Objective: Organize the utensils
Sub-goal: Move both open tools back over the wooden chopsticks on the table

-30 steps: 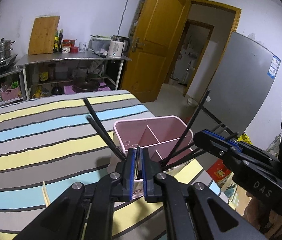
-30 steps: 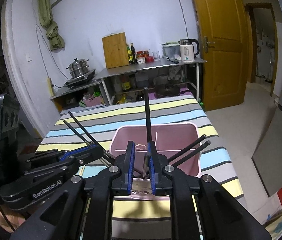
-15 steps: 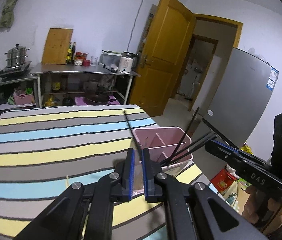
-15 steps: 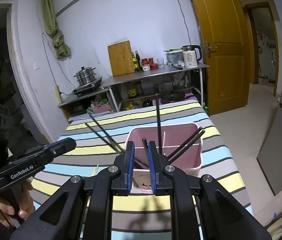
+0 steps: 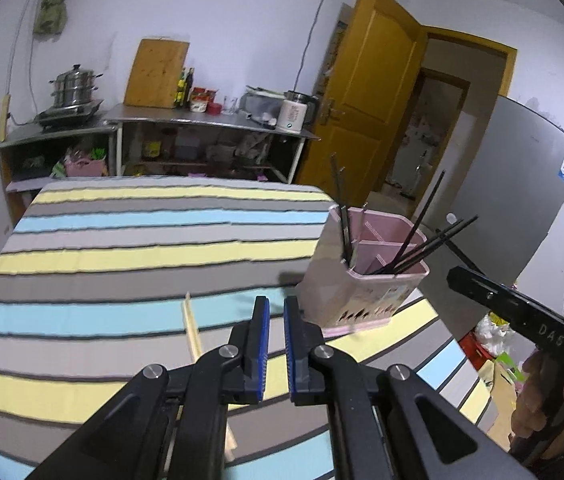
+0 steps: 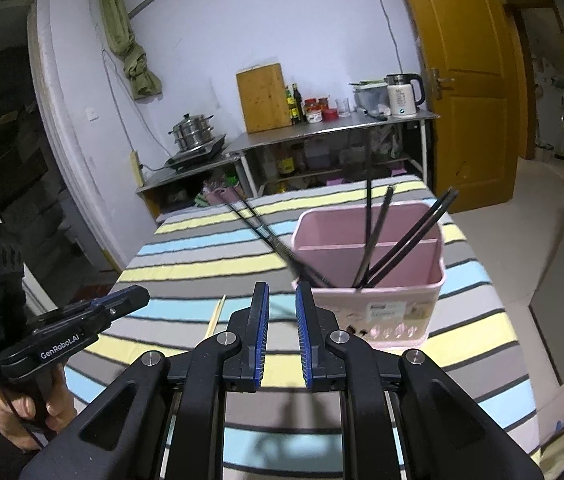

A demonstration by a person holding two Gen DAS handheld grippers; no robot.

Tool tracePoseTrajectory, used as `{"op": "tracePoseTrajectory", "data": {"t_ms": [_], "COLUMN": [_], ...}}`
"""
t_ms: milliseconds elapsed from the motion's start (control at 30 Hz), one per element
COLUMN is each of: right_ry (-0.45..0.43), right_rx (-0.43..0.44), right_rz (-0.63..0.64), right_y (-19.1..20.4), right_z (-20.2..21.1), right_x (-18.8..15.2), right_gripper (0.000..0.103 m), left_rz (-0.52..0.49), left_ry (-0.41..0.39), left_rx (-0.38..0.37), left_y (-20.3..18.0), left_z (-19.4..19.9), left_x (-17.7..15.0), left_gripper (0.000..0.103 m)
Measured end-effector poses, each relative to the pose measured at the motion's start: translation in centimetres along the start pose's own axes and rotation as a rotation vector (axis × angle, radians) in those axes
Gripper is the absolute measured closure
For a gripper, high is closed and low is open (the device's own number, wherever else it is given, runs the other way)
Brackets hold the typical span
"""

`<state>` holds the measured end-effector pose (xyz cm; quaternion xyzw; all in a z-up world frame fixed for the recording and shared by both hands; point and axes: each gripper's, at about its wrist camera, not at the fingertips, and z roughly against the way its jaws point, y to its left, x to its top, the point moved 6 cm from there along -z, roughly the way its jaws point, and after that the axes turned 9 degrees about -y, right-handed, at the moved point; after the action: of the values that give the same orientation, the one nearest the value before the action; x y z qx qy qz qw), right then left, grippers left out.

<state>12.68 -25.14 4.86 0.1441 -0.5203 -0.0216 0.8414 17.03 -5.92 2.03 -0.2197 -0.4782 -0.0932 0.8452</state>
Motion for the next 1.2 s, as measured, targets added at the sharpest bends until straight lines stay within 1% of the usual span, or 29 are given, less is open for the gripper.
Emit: {"op": "tracePoseTrajectory", "data": {"t_ms": [233,400,500,567,633,700,833,967,1033,1067,1200], "right_ry": [0.066,0.124,0.159,0.179,0.195,0.205,0.218,0.228,0.234,0.234,0.235], "right_rx": [0.038,0.069,0.085,0.092,0.094,0.096,0.093,0.088,0.084,0.083,0.080], "right_rz": [0.008,0.021,0.025,0.029,0.028,0.028,0.026,0.023,0.021,0.020,0.015], "right_y": [1.7,2.9,3.6,3.9,4.0,3.9,3.5,3.3,3.3,3.3,3.0], "right_z": [-1.6,-3.6,-4.9,-5.5,-6.1,-6.5,-7.1,-7.6,-8.0,-8.0,-8.0], "right_x": [-2.6,-4.4,-5.5,-6.2,-6.7,-7.0,-7.6,-7.9,-7.9,-8.0,-8.2], "right_gripper": [0.089,0.089,0.089,0.089,0.089,0.089,0.089,0.089,0.089,0.089,0.089], "left_rz": [0.043,0.077,0.098,0.109,0.114,0.117,0.101,0.082,0.064,0.052,0.006], "left_ry": [0.048,0.101,0.135,0.156,0.172,0.184,0.208,0.226,0.238,0.225,0.222], "left_rx": [0.056,0.112,0.134,0.142,0.151,0.156,0.173,0.180,0.197,0.202,0.225], "left_y": [3.2,5.7,7.0,7.7,8.2,8.5,8.6,8.3,8.3,8.2,7.8], "left_z": [-0.1,-1.3,-2.6,-3.5,-4.2,-5.0,-6.9,-8.2,-8.8,-8.8,-9.0], "left_x": [-2.9,-4.8,-6.0,-6.8,-7.4,-7.9,-8.6,-9.3,-9.7,-9.7,-9.9], "left_gripper": [0.097,0.097,0.091,0.084,0.080,0.079,0.078,0.074,0.073,0.073,0.072]}}
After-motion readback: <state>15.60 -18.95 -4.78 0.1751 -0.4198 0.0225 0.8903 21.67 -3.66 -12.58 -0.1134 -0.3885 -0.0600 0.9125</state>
